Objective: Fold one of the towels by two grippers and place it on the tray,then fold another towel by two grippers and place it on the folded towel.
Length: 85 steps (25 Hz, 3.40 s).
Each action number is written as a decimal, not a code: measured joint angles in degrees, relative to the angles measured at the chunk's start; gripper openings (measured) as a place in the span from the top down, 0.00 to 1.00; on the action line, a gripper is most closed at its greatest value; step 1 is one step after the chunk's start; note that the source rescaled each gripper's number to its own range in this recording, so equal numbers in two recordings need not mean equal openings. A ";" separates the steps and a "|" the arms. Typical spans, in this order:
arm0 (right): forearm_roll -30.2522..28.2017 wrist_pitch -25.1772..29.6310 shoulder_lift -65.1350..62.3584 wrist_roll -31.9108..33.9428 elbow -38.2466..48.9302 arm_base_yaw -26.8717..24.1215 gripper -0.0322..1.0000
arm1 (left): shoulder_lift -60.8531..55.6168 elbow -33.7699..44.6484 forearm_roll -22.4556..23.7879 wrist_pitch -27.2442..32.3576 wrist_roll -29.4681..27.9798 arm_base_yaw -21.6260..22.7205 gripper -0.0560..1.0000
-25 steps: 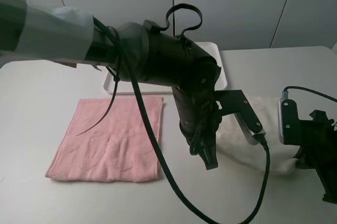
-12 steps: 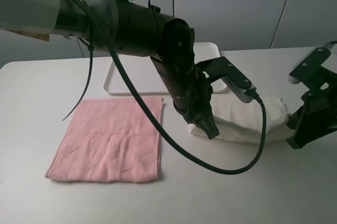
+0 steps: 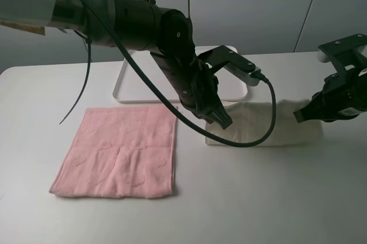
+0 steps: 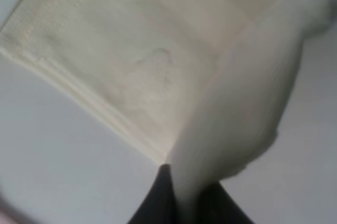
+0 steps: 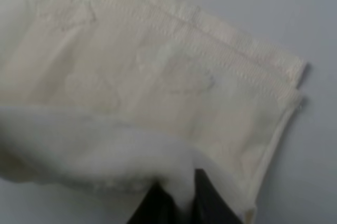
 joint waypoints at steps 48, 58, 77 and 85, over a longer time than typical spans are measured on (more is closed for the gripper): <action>-11.84 22.06 9.27 23.41 -16.53 -8.97 0.00 | 18.69 -26.69 3.75 21.72 -33.88 5.88 0.03; -11.38 23.28 9.27 23.50 -16.88 -8.97 0.02 | 20.29 -27.39 6.95 24.80 -38.26 5.67 0.03; -11.49 25.55 14.14 23.50 -16.88 -8.97 0.02 | 20.29 -27.39 11.16 22.05 -38.17 4.45 0.03; -11.49 24.95 15.47 23.50 -16.88 -8.97 0.02 | 20.41 -27.39 11.68 21.17 -36.85 4.45 0.03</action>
